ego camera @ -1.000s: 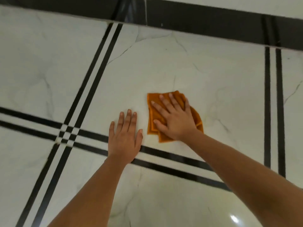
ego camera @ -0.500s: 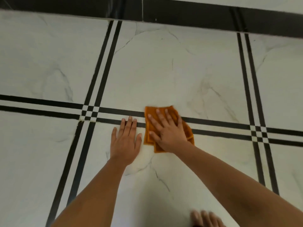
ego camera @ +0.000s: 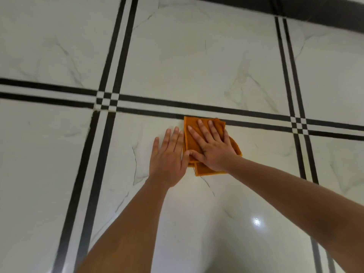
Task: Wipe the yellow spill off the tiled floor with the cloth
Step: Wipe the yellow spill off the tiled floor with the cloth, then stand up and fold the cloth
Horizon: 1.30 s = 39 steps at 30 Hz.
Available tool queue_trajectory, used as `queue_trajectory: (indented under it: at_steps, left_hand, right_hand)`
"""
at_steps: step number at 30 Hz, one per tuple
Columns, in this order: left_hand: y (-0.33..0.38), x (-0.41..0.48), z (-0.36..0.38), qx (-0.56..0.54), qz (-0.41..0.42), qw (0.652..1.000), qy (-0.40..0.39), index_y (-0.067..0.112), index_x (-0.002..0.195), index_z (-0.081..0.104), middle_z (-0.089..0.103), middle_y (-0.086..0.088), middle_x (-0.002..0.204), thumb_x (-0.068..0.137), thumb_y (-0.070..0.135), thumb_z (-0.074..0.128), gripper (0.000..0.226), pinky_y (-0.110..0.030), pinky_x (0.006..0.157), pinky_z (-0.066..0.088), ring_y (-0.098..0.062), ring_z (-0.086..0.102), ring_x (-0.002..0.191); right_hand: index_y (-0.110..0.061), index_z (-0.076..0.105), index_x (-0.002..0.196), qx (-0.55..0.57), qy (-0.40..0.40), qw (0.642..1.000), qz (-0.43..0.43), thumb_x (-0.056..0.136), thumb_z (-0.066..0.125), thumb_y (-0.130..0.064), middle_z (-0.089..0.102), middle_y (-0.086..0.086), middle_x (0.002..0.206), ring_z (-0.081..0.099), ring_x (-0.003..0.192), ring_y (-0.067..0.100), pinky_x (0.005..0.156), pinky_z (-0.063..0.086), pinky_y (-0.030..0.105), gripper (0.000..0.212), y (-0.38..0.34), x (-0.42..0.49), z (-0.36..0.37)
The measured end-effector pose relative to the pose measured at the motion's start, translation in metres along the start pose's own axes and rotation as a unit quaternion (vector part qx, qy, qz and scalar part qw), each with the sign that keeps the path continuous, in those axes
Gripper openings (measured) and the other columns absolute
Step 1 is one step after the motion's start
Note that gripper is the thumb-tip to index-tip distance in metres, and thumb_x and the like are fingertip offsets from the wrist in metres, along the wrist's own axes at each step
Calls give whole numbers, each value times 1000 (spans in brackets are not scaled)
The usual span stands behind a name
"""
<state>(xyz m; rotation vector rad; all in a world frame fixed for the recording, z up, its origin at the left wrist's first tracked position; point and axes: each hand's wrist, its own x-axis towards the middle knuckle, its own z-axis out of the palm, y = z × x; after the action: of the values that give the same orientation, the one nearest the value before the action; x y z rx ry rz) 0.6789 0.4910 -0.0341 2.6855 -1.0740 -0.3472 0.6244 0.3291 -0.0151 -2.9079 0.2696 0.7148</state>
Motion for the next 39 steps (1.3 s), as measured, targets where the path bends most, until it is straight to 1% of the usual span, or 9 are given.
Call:
queue_trajectory:
  at_steps: [4, 8, 12, 17, 21, 25, 29, 34, 39]
  left_hand:
    - [4, -6, 9, -4, -22, 1000, 10, 15, 149, 8, 8, -5, 157, 88, 51, -16, 74, -42, 114, -2, -21, -1, 144]
    - [11, -15, 13, 20, -49, 999, 9, 13, 148, 12, 14, -8, 156, 93, 48, -1, 66, -44, 114, 4, -23, 5, 143]
    - [38, -16, 21, 34, -47, 998, -8, 13, 147, 10, 12, -7, 155, 93, 50, -4, 67, -44, 114, 6, -24, 7, 143]
    - [60, -23, 20, 35, -41, 998, -36, 11, 148, 14, 15, -8, 155, 93, 48, 2, 67, -41, 113, 3, -21, 6, 143]
    - [88, -44, 15, -29, -160, 985, -58, 15, 149, 3, 1, -2, 157, 83, 51, -10, 76, -35, 113, -5, -15, -6, 144]
    - [121, -72, -1, -103, -255, 957, -88, 14, 149, 8, 6, -1, 157, 93, 50, 7, 66, -36, 114, -3, -14, -4, 144]
    - [147, -81, -39, -179, -291, 935, -98, 15, 148, 17, 14, -1, 156, 98, 44, 19, 57, -38, 115, 3, -15, -1, 144]
    - [180, -90, -134, -295, -309, 902, -62, 19, 145, 27, 31, -3, 151, 99, 42, 30, 52, -41, 112, 20, -21, 17, 142]
    - [227, -115, -294, -428, -331, 841, -27, 22, 131, 48, 59, 2, 123, 92, 27, 53, 39, -22, 86, 38, -18, 54, 113]
  right_hand:
    - [-42, -29, 138, 11, 34, 999, -8, 83, 6, -72, -31, -5, 152, -29, 139, 24, 111, -12, 53, 72, -2, -12, 13]
    - [-45, -26, 138, -29, 31, 993, -111, 84, 8, -73, -32, -11, 149, -29, 139, 22, 109, -19, 49, 70, 32, -39, 27]
    - [-43, -18, 143, 5, 71, 997, -42, 83, 6, -74, -20, -7, 156, -20, 143, 23, 111, -9, 53, 72, 49, -4, 16]
    - [-41, -9, 146, 27, 62, 996, -56, 80, -1, -71, -13, -5, 158, -15, 144, 24, 112, -4, 54, 73, 47, -27, 22]
    - [-38, 20, 146, 79, 44, 996, -12, 95, 25, -56, 7, -4, 159, -1, 145, 24, 114, 3, 51, 55, 52, -67, 22]
    - [-29, 53, 124, 134, 43, 986, 89, 98, 36, -41, 42, 1, 138, 28, 132, 25, 109, 20, 49, 34, 46, -91, 6]
    - [-20, 59, 114, 255, 39, 950, 175, 97, 45, -36, 55, 2, 118, 46, 116, 22, 102, 28, 42, 27, 37, -115, -32]
    - [-4, 65, 98, 467, 12, 875, 129, 93, 56, -21, 60, 5, 88, 55, 84, 19, 75, 42, 30, 20, 27, -177, -115]
    - [-10, 65, 96, 594, -36, 796, 105, 91, 59, -19, 63, 1, 88, 58, 82, 11, 66, 45, 20, 11, 11, -264, -255]
